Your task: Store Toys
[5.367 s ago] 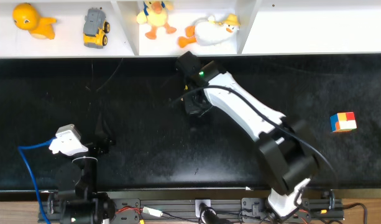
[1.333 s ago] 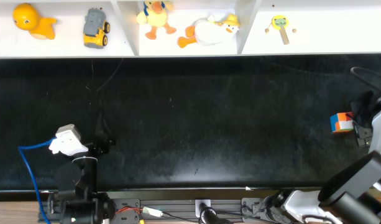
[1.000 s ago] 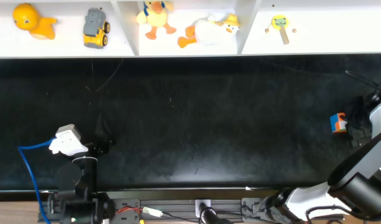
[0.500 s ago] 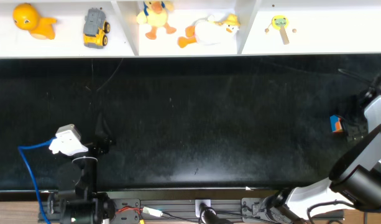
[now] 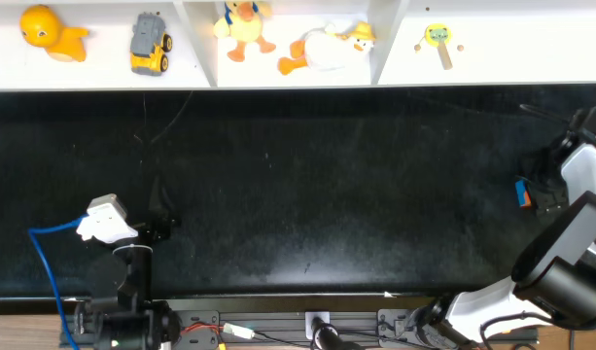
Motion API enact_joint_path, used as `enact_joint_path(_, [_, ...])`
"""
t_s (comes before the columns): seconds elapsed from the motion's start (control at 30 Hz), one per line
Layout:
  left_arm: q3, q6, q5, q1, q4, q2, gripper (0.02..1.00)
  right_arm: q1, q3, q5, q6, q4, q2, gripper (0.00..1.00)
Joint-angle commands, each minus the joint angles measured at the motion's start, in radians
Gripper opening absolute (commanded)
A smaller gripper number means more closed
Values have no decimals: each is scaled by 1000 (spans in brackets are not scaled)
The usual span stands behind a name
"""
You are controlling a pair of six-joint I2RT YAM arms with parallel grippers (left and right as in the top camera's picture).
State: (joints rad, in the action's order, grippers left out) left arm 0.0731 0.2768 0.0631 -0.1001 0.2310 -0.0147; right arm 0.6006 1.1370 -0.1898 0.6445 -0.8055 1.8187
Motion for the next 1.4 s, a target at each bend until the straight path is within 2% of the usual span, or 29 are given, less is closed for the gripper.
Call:
enact_joint_path(0.03, [-4,-23,-10,-5,-5,12,998,-5,-3,-17,-1,-14,22,684])
enact_joint_path(0.23, [-4,-23,-10,-5,-5,12,998,-5,-3,-19,-1,-20,21,562])
enact_joint_path(0.57, [-4,-23,-10,-5,-5,12,998,-5,23,-21,-31,-44,17,476])
enact_joint_path(0.9, [-4,-23,-10,-5,-5,12,998,-9,288,-21,-122,-224,11,334])
enact_joint_path(0.97, [-4,-23,-10,-5,-5,12,998,-18,355,-20,-172,-259,5,272])
enact_joint_path(1.07, [-4,-23,-10,-5,-5,12,998,-42,436,-21,-259,-299,-12,47])
enact_joint_path(1.2, [-4,-23,-10,-5,-5,12,996,-88,445,17,-391,-267,-73,45])
enact_joint_path(1.3, [-4,-23,-10,-5,-5,12,996,-114,433,169,-663,-214,-112,47])
enact_joint_path(1.4, [-4,-23,-10,-5,-5,12,996,-116,423,245,-717,-177,-153,47])
